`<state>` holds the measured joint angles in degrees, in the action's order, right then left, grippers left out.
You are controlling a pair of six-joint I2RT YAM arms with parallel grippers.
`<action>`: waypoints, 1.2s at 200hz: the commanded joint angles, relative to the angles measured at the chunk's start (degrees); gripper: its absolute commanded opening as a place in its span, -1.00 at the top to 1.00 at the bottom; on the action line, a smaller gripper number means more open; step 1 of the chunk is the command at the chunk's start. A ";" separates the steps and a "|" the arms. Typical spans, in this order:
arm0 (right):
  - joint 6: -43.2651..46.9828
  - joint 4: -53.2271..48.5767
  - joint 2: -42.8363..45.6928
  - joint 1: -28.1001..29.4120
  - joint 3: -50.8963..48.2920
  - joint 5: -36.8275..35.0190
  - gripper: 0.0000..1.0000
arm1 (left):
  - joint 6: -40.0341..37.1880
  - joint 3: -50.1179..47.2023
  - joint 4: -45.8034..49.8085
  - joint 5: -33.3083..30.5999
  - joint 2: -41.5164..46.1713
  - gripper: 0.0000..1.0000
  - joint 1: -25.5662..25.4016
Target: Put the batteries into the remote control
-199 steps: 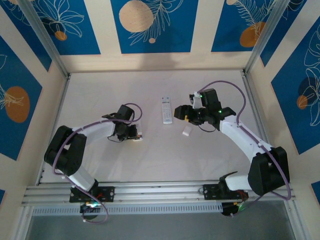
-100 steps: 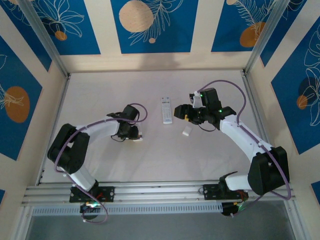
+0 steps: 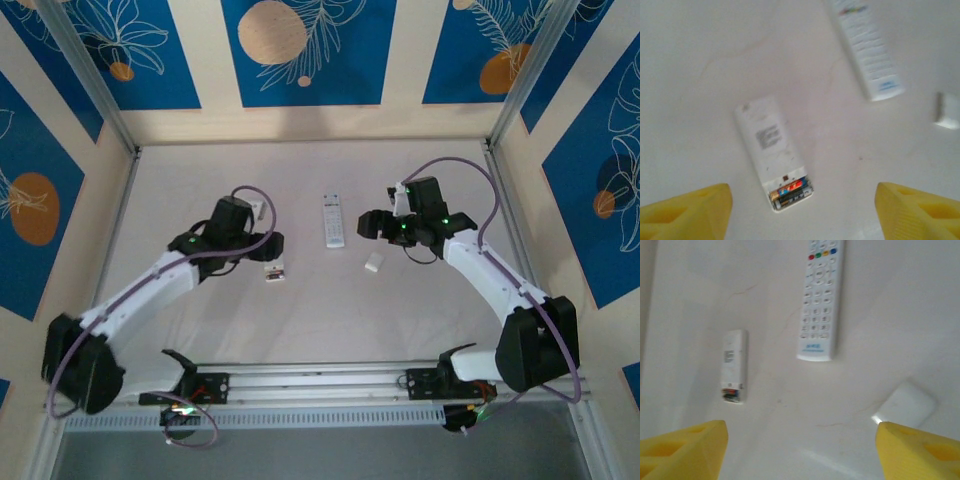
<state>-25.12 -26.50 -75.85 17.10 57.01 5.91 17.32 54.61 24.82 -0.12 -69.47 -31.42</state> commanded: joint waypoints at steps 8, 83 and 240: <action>12.87 0.81 -1.47 -4.58 0.76 5.62 -0.64 | -23.73 1.02 0.74 9.14 8.58 -0.69 -0.42; 37.37 -16.82 -19.47 1.70 11.69 -9.48 -1.00 | -48.98 -11.99 -6.32 16.40 22.66 -0.99 -0.46; 54.48 -16.67 -33.03 6.72 12.19 -20.43 -0.53 | -49.12 -16.66 -7.86 19.41 26.05 -1.00 -0.34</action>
<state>28.51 -43.11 -106.74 23.29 68.34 -13.43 -30.59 38.61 18.35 17.63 -43.94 -31.42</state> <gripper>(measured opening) 0.833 0.998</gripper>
